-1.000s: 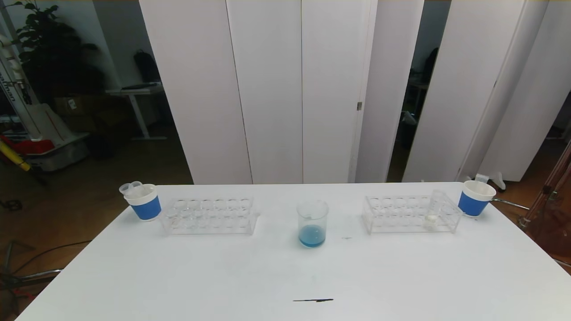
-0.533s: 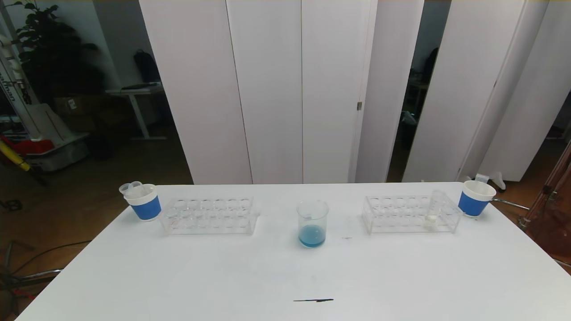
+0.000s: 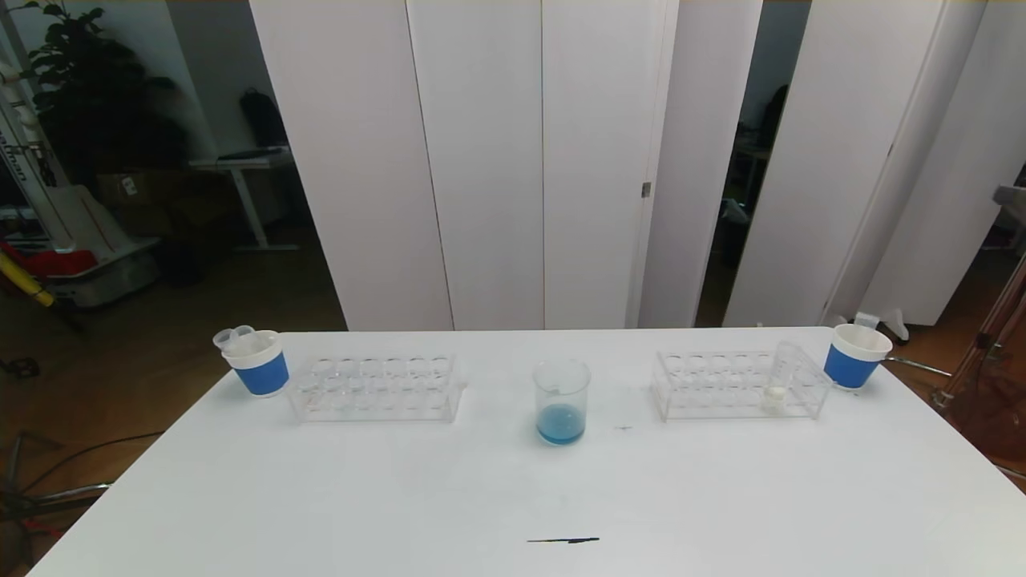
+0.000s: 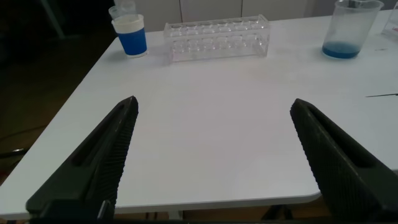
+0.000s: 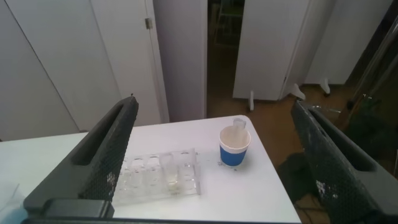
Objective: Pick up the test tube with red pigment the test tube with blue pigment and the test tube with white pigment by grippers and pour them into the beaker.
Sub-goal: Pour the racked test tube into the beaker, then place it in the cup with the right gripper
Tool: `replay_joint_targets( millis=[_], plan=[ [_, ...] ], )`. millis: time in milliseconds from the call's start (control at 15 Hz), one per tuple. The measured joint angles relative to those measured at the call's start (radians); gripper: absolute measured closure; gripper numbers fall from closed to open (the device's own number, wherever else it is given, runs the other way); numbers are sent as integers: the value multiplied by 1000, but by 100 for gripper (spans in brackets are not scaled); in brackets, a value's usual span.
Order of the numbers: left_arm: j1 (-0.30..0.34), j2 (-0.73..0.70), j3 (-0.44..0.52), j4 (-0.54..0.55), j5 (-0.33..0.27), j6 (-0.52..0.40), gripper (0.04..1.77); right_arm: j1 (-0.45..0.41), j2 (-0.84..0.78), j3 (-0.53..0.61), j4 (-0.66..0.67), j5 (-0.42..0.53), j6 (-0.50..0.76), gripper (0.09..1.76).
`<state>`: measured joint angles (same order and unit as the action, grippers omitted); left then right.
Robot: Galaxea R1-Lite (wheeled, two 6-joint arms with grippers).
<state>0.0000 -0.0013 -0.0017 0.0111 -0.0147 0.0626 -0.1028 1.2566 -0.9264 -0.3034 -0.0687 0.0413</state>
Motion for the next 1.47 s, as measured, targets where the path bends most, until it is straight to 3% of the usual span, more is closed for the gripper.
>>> replay_joint_targets(
  millis=[267, 867, 1200, 1467],
  plan=[
    [0, 0, 0, 0, 0, 0, 6, 20, 202, 149, -286, 1, 3, 10],
    [0, 0, 0, 0, 0, 0, 6, 37, 447, 526, -742, 1, -6, 10],
    [0, 0, 0, 0, 0, 0, 6, 58, 566, 539, -788, 3, -5, 10],
    [0, 0, 0, 0, 0, 0, 6, 83, 654, 443, -791, 2, -17, 10]
  ],
)
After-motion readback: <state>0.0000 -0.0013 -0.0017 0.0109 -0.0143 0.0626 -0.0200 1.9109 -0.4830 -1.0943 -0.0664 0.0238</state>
